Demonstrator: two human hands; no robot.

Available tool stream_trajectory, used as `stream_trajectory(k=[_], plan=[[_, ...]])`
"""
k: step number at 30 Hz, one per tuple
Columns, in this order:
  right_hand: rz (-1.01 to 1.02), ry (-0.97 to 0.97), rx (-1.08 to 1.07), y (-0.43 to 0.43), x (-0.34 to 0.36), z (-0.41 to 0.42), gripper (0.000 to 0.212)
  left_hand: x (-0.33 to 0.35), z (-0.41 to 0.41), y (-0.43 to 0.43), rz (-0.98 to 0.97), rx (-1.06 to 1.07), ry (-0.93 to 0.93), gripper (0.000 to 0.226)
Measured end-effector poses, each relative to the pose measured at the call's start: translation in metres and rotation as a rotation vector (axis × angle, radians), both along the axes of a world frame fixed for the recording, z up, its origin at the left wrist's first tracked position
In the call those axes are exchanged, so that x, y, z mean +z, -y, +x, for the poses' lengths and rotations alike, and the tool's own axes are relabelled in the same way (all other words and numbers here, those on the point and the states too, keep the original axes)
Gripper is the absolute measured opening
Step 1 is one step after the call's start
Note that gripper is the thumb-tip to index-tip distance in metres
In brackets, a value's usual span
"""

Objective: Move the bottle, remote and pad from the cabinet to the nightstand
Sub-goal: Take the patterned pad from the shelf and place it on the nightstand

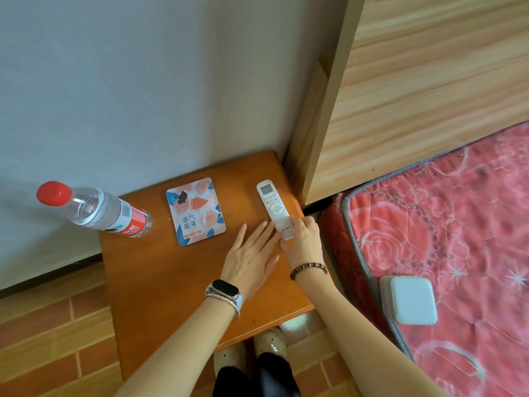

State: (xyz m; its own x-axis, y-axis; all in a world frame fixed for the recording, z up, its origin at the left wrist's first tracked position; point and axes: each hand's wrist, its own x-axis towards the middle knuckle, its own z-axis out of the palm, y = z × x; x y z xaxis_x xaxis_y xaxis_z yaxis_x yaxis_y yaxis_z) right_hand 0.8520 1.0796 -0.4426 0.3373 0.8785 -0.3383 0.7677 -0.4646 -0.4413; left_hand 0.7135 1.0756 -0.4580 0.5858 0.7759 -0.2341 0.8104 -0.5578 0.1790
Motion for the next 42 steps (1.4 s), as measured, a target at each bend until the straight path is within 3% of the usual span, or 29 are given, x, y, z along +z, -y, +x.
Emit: stream_trajectory(k=[13,25,32,42], plan=[[0.034,-0.079,-0.005,-0.040,-0.010,-0.050,0.048,-0.006,-0.043,-0.025,0.055,0.096,-0.044,0.059],[0.025,-0.056,0.012,-0.044,-0.003,-0.053,0.051,-0.001,-0.045,-0.030,0.042,0.137,0.059,0.059],[0.113,0.073,0.145,-0.035,0.053,-0.050,0.036,0.059,-0.059,-0.025,0.079,0.303,0.080,0.051],[0.117,0.130,0.346,0.023,0.207,-0.050,0.027,0.210,-0.122,0.041,0.035,0.529,0.111,0.026]])
